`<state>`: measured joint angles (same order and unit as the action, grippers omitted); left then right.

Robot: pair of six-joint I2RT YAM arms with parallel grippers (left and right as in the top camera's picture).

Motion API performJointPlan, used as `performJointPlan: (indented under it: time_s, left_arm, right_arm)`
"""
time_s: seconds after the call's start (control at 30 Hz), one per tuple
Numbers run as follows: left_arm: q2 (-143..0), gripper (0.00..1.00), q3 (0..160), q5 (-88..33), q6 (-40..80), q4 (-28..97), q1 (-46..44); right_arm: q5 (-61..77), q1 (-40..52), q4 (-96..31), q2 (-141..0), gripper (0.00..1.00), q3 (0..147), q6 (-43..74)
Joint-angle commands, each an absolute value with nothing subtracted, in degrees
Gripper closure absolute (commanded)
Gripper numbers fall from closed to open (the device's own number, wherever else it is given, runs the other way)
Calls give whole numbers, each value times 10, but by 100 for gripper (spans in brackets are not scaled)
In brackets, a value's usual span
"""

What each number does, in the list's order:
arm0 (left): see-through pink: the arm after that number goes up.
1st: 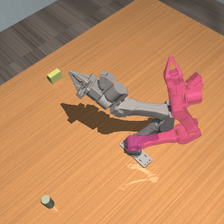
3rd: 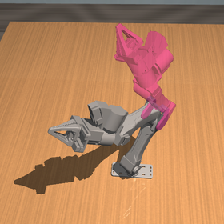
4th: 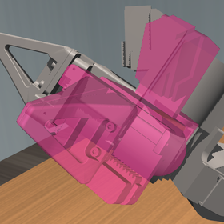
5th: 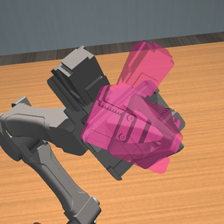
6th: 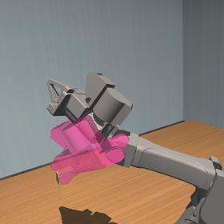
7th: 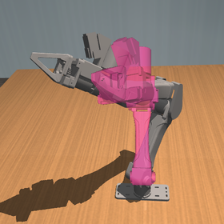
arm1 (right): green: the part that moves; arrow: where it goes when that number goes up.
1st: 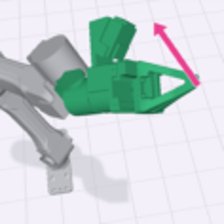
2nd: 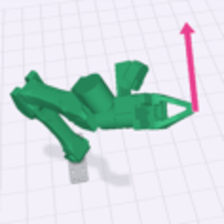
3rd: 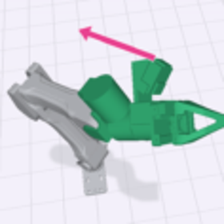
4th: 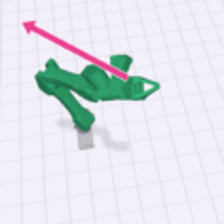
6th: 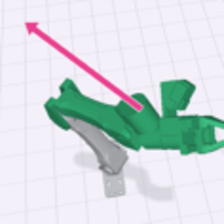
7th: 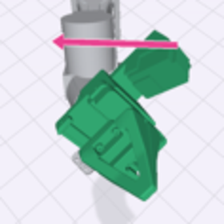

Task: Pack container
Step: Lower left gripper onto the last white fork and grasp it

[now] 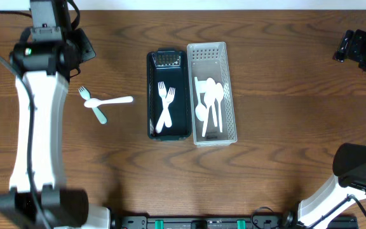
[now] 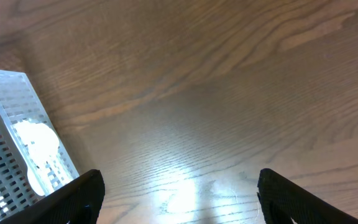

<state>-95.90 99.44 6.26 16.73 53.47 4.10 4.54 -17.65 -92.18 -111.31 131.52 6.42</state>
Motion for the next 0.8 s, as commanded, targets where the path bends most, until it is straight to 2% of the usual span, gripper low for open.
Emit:
performJointPlan:
  time_s: [0.0,0.37,0.47,0.77]
  left_arm:
    - [-1023,47,984,45,178,539,70]
    - [-1194,42,984,-39,196,538,148]
    - [-1226,38,984,-39,193,537,151]
    - [-1263,38,984,-39,190,514,151]
  right_arm:
    - [50,-172,-922,-1107,18,1322,55]
    - [50,-172,-923,-1107,18,1322,55]
    - [50,-172,-922,-1107,17,1322,55]
    - [50,-172,-924,-1107,18,1322,55]
